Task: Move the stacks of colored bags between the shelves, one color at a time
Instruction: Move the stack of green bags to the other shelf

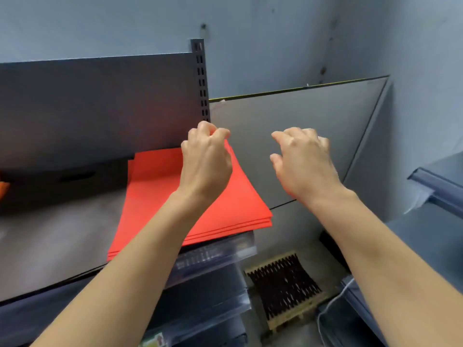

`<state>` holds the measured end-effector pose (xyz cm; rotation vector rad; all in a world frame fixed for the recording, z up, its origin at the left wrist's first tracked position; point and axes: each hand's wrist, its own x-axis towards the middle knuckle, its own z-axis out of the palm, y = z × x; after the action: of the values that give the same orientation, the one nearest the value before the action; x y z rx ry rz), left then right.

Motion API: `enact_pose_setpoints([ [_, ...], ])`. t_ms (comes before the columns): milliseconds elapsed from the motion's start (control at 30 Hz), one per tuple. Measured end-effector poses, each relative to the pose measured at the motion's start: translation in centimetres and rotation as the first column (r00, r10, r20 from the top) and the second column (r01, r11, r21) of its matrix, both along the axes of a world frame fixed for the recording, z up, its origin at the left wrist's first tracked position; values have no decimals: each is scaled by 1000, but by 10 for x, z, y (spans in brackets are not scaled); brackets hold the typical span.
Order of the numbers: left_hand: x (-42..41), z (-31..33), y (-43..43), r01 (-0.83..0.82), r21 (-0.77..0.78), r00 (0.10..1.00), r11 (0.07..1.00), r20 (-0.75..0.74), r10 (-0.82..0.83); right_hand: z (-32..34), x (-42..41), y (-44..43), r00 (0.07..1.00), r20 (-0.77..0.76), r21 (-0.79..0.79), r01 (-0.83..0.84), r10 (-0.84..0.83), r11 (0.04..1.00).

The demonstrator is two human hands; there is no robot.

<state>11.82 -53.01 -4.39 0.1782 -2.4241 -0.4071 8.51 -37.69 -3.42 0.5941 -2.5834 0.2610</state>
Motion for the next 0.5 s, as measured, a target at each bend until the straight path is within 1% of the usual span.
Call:
enact_pose_setpoints([
  [100, -14, 12, 62, 207, -48, 964, 977, -163, -212, 8, 10, 56, 989, -77, -3, 125, -124, 992],
  [200, -22, 21, 131, 385, -83, 883, 919, -258, -393, 14, 25, 119, 952, -146, -14, 269, -269, 963],
  [367, -14, 31, 247, 595, -149, 727, 789, -317, -609, 27, 60, 225, 843, -226, -42, 493, -489, 869],
  [500, -3, 39, 335, 705, -167, 613, 689, -345, -711, 34, 93, 309, 745, -251, -58, 626, -618, 778],
])
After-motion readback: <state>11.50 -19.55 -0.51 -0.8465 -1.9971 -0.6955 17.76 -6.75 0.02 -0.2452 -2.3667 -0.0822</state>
